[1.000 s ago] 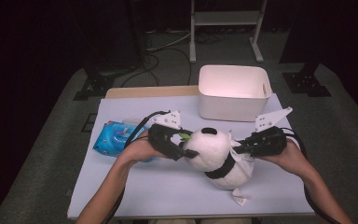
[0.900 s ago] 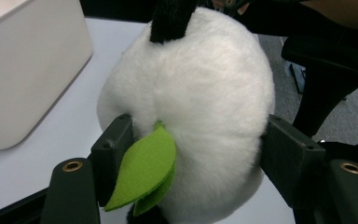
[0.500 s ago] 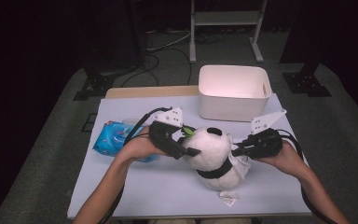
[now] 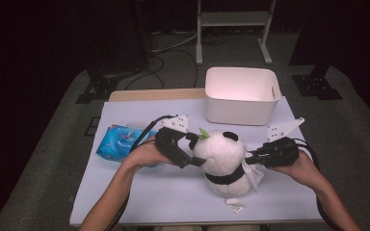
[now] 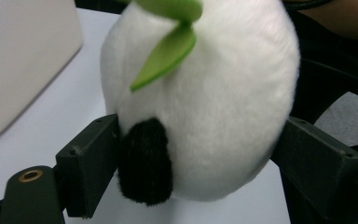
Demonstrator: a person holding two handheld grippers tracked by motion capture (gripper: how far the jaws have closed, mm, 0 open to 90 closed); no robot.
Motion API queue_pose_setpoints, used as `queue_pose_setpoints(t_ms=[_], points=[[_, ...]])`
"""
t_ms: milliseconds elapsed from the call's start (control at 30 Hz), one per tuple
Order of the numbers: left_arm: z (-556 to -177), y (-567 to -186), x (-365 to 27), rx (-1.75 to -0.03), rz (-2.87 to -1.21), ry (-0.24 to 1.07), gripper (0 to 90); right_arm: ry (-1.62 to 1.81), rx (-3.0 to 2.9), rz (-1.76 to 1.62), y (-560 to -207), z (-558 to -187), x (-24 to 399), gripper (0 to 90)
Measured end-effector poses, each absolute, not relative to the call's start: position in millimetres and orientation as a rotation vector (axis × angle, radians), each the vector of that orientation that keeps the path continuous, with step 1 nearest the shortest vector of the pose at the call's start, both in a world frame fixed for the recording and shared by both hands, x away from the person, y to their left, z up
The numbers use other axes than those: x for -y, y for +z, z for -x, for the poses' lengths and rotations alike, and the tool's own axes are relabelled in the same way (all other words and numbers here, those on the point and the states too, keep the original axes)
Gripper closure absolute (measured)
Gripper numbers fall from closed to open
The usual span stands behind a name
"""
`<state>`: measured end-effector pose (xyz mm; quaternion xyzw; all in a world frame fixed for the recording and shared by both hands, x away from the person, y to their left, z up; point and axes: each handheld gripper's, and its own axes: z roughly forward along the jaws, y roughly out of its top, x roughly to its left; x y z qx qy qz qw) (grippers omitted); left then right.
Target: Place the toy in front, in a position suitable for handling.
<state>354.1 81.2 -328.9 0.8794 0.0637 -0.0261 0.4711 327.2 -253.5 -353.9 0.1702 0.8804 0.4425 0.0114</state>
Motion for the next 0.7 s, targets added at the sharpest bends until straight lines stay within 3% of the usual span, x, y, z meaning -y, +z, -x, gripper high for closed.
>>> queue_pose_setpoints(t_ms=[67, 167, 333, 700], points=[[-355, -332, -80, -0.149, -2.127, -0.083, 16.6, 1.372, -2.748, -0.538, -354, -326, 254, 79.4], [-355, -331, -80, -0.143, -2.116, -0.083, 25.2, 1.371, -2.746, -0.536, -351, -326, 257, 79.6], [-353, -319, -82, -0.136, -2.119, -0.052, 29.0, 1.396, -2.719, -0.531, -339, -325, 262, 79.8], [-352, -310, -88, -0.144, -2.151, -0.023, 30.1, 1.43, -2.694, -0.493, -321, -325, 259, 79.8]])
